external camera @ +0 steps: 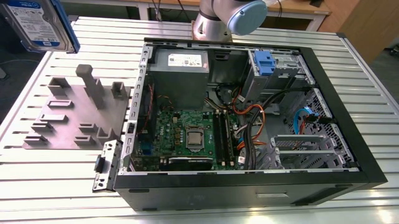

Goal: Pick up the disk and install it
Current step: 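Pick up the disk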

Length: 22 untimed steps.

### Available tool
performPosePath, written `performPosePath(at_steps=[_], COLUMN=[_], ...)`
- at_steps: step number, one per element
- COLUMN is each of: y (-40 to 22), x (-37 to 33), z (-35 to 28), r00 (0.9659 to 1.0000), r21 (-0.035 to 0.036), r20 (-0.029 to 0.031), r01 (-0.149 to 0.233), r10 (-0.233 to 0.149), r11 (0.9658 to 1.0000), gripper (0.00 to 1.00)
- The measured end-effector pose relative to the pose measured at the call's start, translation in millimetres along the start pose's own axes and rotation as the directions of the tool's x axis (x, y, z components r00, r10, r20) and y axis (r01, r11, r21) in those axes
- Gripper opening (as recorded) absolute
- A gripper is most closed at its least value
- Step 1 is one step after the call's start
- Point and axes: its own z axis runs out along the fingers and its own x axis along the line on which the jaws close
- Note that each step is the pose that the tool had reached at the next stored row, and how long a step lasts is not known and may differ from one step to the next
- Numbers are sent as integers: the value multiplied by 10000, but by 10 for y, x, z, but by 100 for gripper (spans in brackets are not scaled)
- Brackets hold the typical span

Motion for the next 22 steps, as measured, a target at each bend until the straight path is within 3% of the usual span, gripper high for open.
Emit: performPosePath(at_steps=[4, 16, 22], y=[0, 0, 0], x=[-1, -2, -3], z=[-53, -69, -123], r00=[10000, 10000, 10000], r21=[0, 0, 0], r20=[0, 0, 0], r01=[0, 0, 0], r10=[0, 0, 0], r11=[10000, 10000, 10000], gripper=[37, 37, 37])
